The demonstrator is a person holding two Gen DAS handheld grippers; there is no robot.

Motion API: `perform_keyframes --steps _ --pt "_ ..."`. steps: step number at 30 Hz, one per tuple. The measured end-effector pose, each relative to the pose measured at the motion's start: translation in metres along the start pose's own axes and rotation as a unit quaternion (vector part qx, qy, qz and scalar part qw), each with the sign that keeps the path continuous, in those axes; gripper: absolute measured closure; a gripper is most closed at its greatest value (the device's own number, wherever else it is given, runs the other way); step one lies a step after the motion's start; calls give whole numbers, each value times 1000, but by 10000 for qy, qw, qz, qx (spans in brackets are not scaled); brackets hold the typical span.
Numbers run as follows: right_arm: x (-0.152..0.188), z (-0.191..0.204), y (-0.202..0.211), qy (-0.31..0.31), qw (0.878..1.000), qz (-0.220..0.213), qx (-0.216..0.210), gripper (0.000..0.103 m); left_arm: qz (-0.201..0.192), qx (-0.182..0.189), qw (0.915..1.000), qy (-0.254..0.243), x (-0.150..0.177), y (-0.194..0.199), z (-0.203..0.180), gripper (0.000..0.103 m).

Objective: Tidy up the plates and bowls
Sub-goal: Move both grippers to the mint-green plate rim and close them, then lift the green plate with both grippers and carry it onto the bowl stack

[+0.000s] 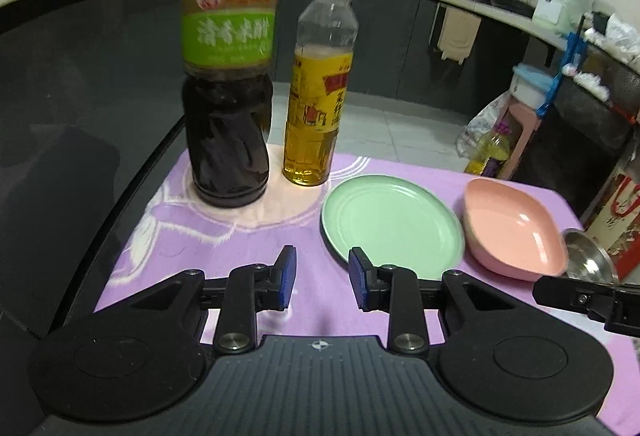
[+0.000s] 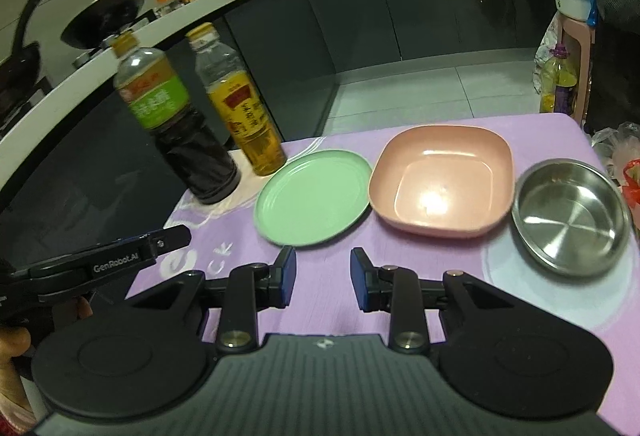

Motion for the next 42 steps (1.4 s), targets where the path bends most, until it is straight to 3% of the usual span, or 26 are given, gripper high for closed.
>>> perform_keyframes --steps 4,10,17,20,25,33,38,42 --pt "-5 -10 -31 -211 9995 222 59 73 186 5 9997 154 -8 -35 8 76" --pt "-7 -23 -69 -558 9967 580 58 73 393 335 9972 542 -13 -69 20 76" --pt "-6 -28 -84 -717 9954 632 -45 73 580 358 9968 420 -5 -90 16 76" --pt "-5 -28 -91 -743 9949 684 22 73 451 321 9980 302 -4 -91 14 75" --pt "-6 -27 -94 -812 9954 506 -21 62 382 227 9989 162 -5 -93 14 75" --pt "-7 -31 -93 -1075 9927 543 -93 62 381 182 9982 435 -10 -92 26 70" --pt "-6 -27 -95 -1018 9934 515 -107 62 340 151 9990 265 -7 -92 22 70" --pt "-6 -24 -96 -881 9950 467 -90 62 365 339 9986 182 -5 -93 16 71"
Point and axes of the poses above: each gripper's, at about its wrist camera, not at the fingertips, and y roughly against the way its jaws point, z to its left, x to its underside, the point moved 4 cm from there along -y, roughly the way its jaws point, and after that the axes turned 4 degrees about x, right-handed, at the moved point
